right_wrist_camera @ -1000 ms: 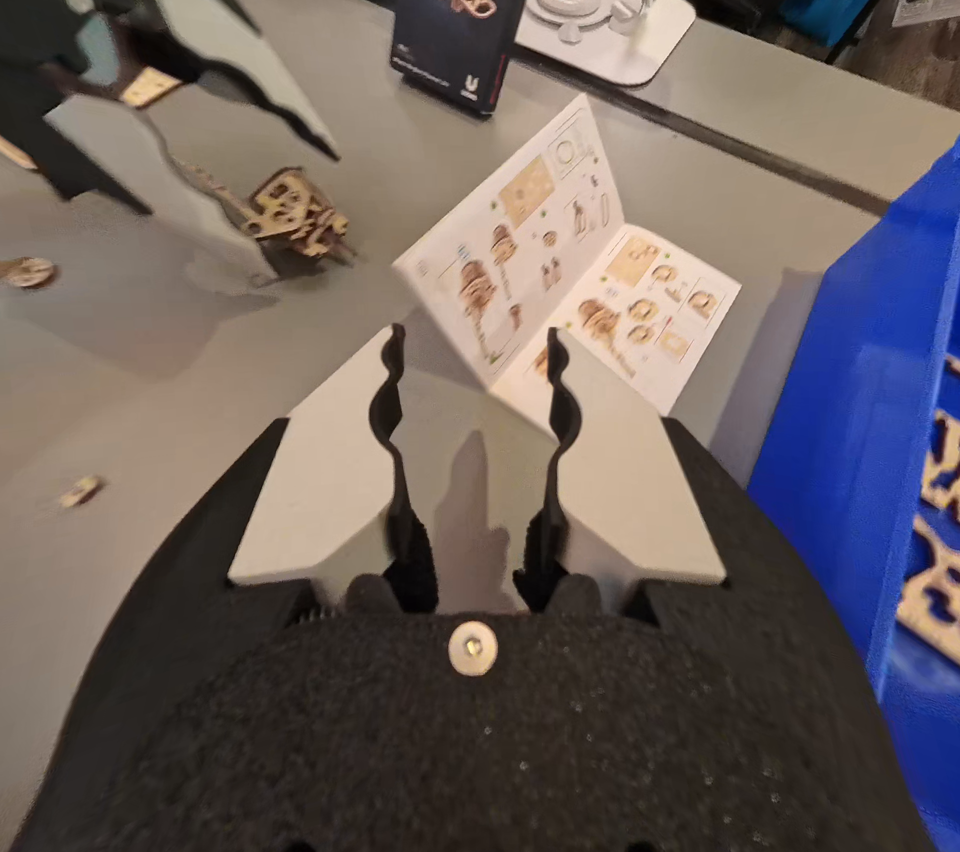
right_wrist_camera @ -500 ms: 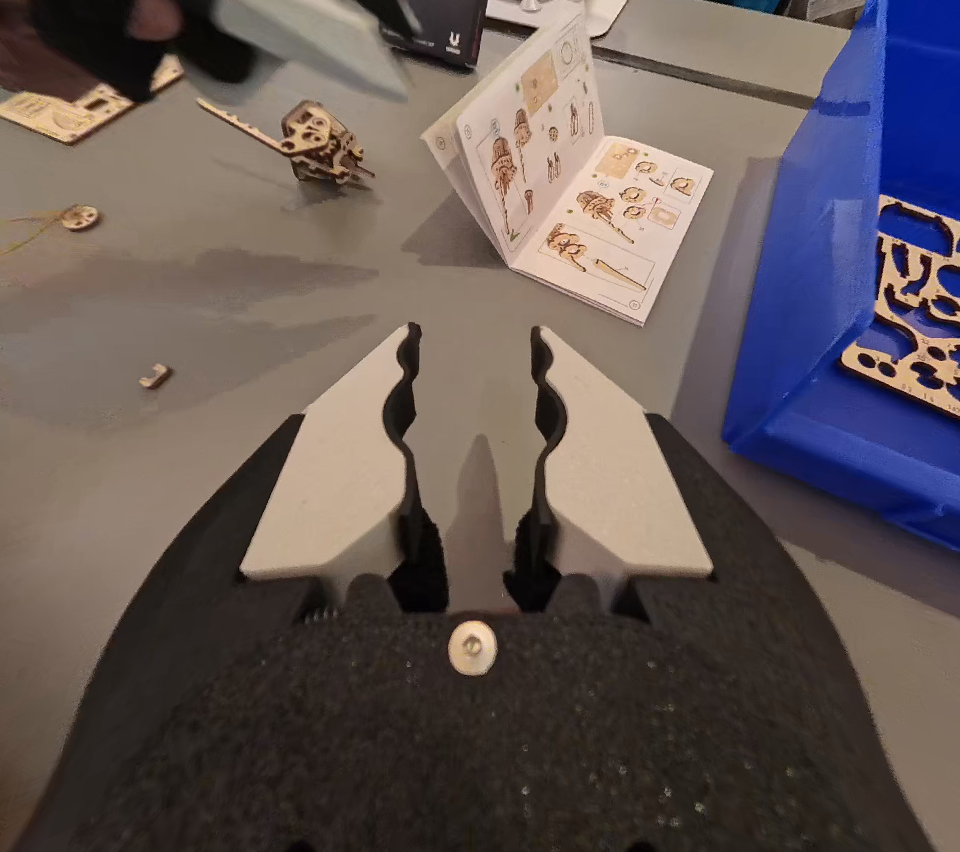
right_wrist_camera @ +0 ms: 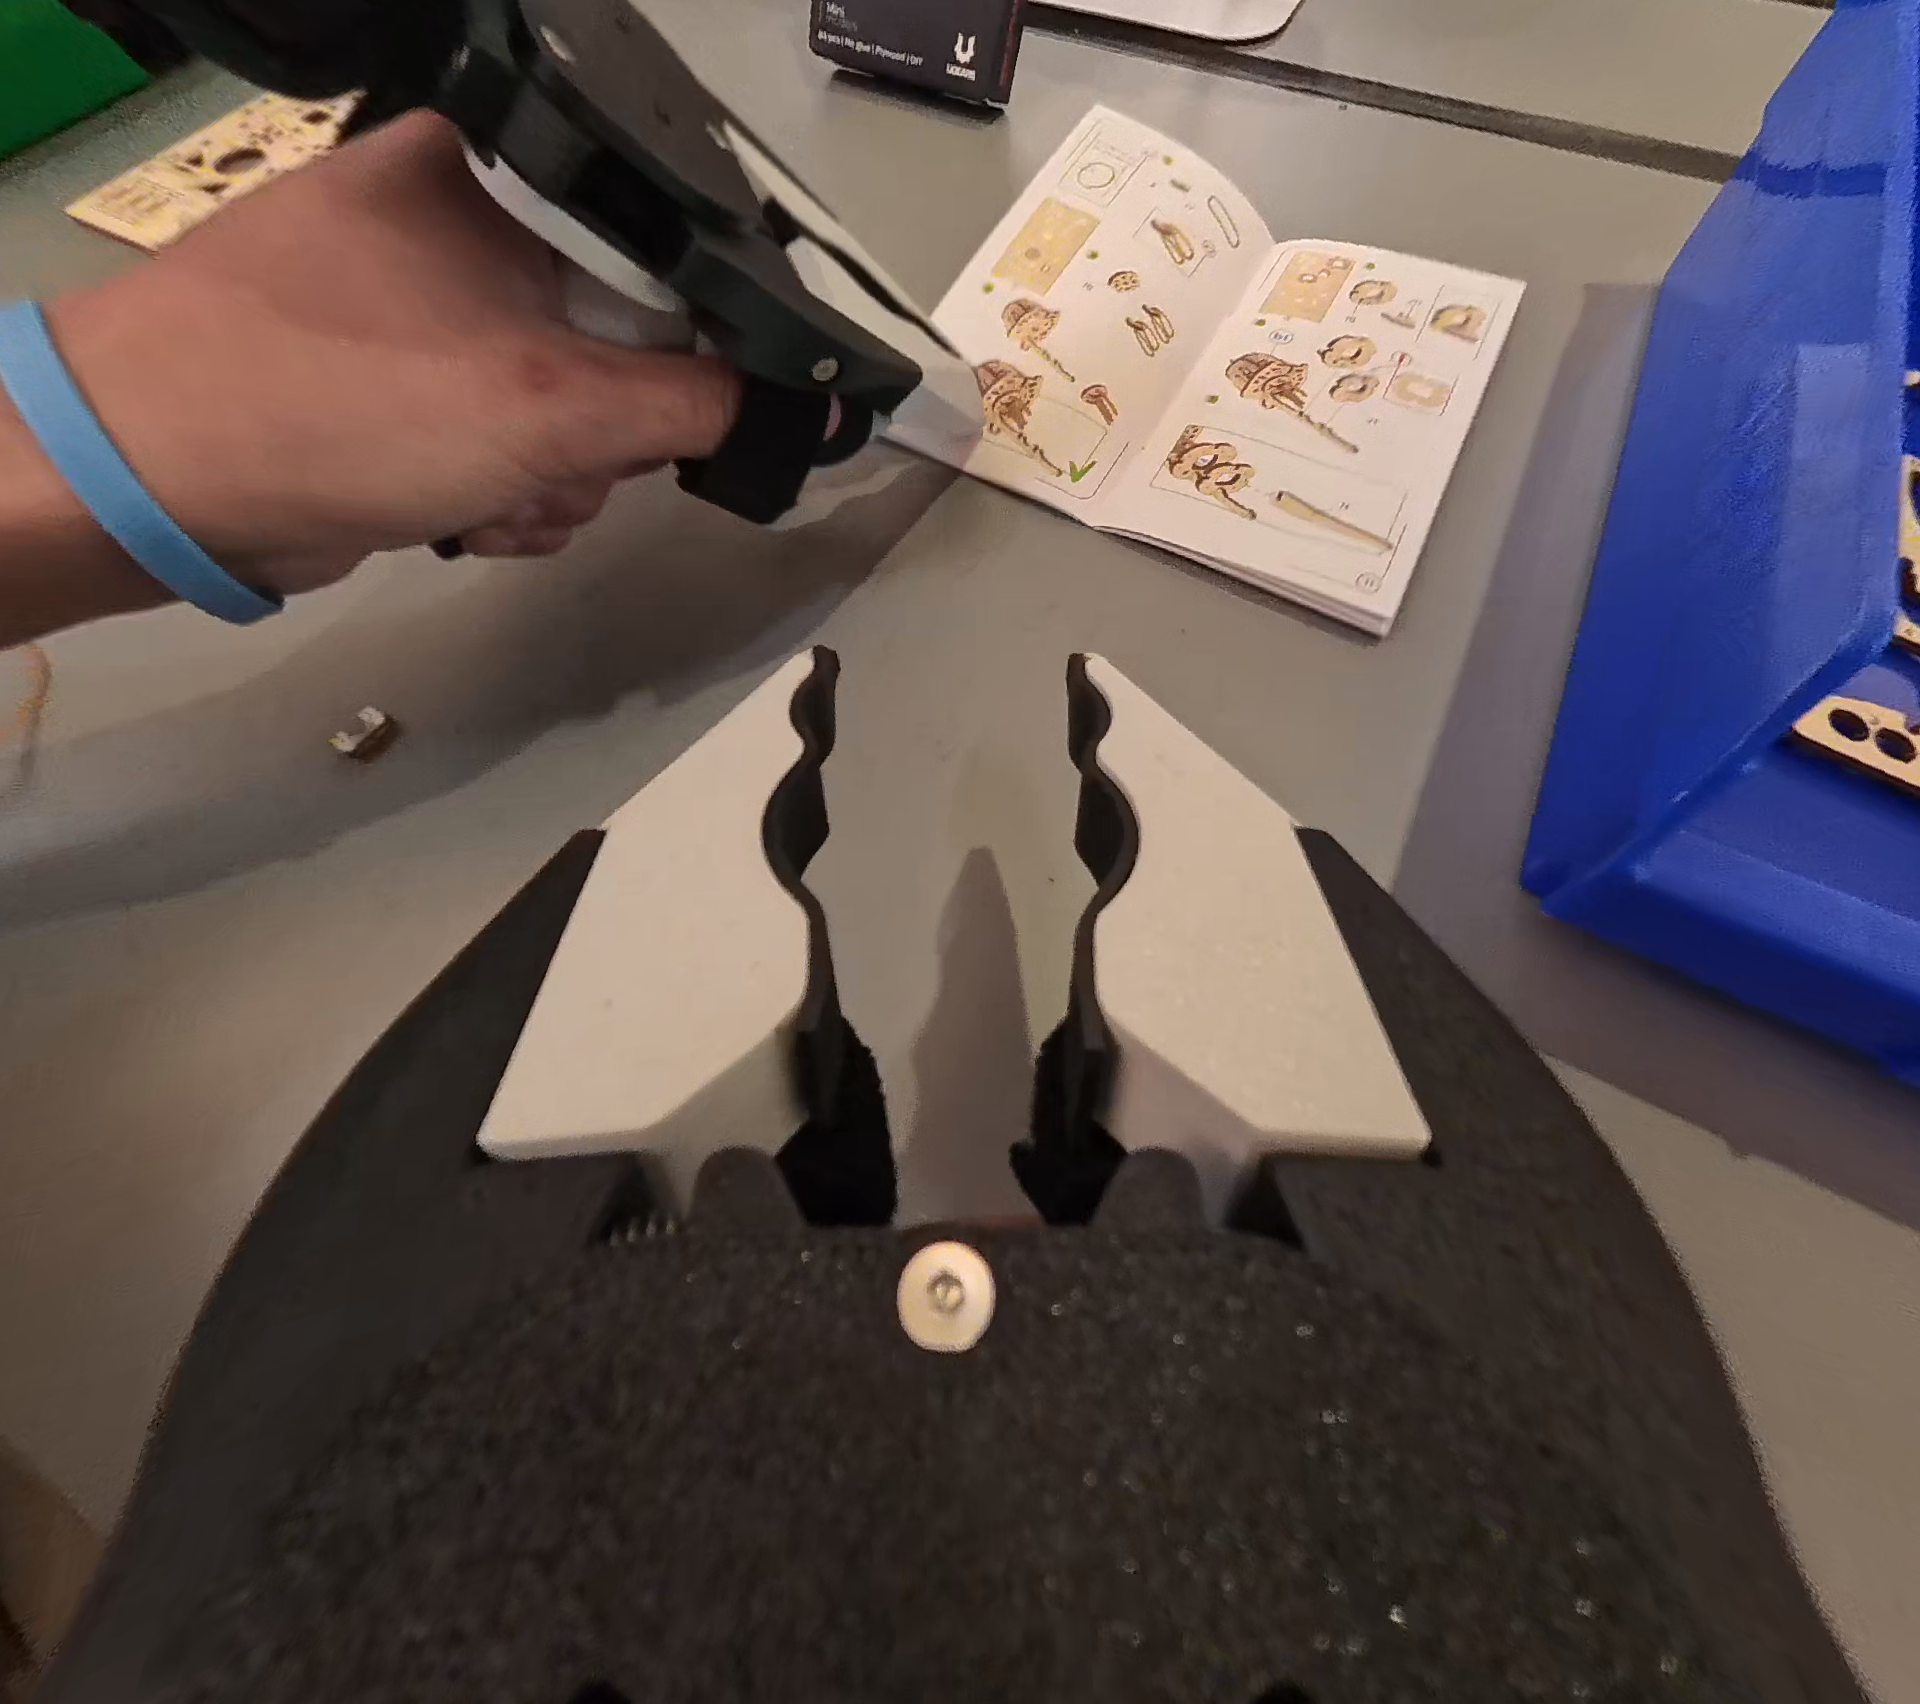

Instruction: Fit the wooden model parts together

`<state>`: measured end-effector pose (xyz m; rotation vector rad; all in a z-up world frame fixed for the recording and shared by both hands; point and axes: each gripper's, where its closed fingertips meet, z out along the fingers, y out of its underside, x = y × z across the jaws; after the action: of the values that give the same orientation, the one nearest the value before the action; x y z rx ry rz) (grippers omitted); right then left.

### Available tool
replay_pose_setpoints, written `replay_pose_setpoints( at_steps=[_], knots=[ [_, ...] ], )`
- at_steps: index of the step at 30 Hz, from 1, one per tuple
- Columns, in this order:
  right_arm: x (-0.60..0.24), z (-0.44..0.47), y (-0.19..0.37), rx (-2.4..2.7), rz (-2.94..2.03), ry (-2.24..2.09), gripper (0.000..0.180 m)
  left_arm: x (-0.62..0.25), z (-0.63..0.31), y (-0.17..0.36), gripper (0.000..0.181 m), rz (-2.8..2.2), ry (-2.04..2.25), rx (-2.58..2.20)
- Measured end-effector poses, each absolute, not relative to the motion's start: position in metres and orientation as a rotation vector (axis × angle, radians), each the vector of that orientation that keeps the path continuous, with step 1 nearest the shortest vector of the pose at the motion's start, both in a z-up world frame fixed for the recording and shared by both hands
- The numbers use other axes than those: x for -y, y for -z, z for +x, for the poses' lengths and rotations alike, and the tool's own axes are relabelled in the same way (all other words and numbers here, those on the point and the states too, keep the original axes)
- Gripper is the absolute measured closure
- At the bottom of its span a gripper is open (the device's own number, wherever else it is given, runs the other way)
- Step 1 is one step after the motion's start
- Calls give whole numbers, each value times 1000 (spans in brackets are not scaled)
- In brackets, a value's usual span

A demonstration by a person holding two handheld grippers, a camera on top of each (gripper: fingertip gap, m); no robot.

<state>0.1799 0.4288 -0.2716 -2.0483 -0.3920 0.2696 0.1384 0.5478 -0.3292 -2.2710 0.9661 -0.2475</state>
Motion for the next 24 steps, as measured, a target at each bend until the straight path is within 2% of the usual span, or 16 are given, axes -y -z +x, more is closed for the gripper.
replay_pose_setpoints(
  at_steps=[21,24],
  knots=[
    [-425,164,268,404,-2029,-382,134,-546,140,332,181,-2338,409,-848],
    [-425,163,268,405,-2029,-387,134,-540,147,325,174,-2318,471,-882]
  ],
)
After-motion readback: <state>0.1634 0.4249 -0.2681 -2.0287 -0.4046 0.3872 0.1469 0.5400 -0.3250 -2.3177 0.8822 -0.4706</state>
